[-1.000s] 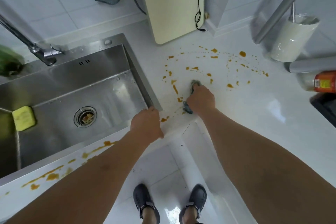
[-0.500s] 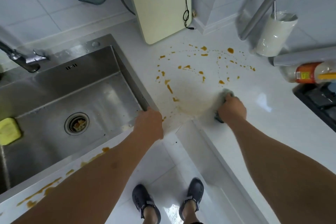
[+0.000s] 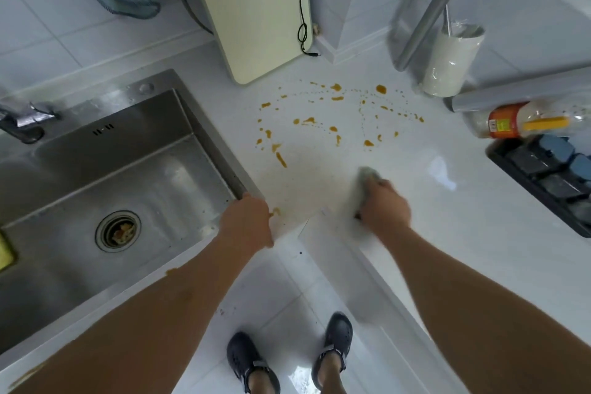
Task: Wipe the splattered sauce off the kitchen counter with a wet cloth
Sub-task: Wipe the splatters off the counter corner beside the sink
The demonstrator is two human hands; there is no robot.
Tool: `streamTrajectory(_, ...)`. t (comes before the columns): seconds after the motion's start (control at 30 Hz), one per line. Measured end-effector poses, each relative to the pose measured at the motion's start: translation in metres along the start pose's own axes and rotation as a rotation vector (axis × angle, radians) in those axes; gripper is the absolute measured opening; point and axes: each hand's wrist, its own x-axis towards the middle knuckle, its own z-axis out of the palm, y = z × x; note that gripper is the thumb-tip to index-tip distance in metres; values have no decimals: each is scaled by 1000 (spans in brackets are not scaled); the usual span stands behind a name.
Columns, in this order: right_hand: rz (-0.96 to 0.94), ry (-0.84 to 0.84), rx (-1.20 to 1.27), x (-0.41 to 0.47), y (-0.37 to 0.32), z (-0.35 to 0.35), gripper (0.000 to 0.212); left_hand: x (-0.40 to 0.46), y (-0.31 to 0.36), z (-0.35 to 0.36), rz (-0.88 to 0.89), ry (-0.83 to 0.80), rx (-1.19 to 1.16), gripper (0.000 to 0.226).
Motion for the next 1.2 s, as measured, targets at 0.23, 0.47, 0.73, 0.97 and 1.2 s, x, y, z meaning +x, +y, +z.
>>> streamTrajectory(0.23, 150, 30, 111, 11, -25, 10, 70, 0, 0, -2, 18, -9, -2, 47)
streamTrajectory(0.47, -392, -154, -15, -31, -134, 29, 62, -9, 5, -2, -11, 55, 26, 49)
streamTrajectory(0.73, 73, -65, 384, 19, -14, -45, 59, -12, 3, -5, -32, 15, -49, 57)
streamTrajectory(0.97, -206, -60, 91, 25, -23, -3, 62, -11, 5, -7, -16, 12, -55, 44)
streamTrajectory(1.2, -387, 2, -16, -35, -119, 67, 54, -10, 2, -3, -11, 34, 12, 53)
